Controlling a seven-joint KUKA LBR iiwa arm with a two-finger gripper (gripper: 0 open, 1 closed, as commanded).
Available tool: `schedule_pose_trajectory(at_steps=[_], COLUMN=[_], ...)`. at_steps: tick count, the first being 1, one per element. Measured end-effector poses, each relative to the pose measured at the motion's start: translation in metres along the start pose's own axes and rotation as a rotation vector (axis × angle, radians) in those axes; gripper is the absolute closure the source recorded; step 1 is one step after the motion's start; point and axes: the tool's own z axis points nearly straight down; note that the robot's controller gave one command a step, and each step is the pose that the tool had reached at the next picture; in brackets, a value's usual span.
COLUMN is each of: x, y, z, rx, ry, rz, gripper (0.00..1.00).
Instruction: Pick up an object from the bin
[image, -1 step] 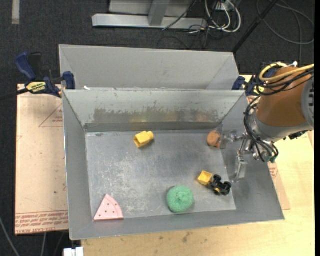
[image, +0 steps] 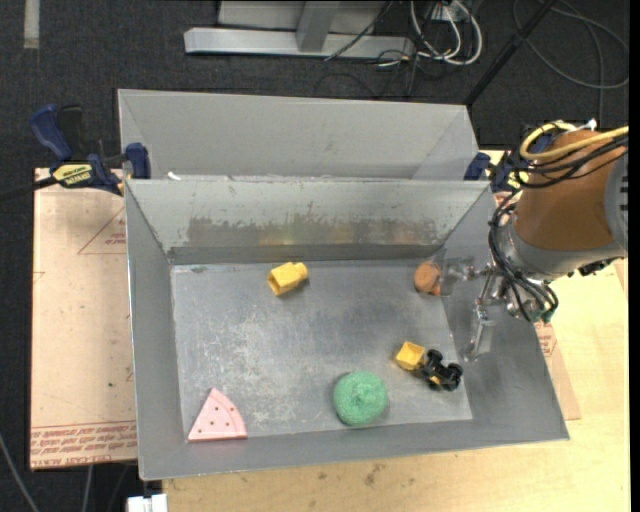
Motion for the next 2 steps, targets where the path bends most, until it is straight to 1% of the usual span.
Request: schedule_pose_trajectory(at_steps=[1,2], x=[0.031,0.038], y=[0.015,0.029], z=[0.043,0.076], rx=[0.002,-0.001], ry=[-0.007,0.005], rz=[-0.02,0.011], gripper=[0.0,0.0])
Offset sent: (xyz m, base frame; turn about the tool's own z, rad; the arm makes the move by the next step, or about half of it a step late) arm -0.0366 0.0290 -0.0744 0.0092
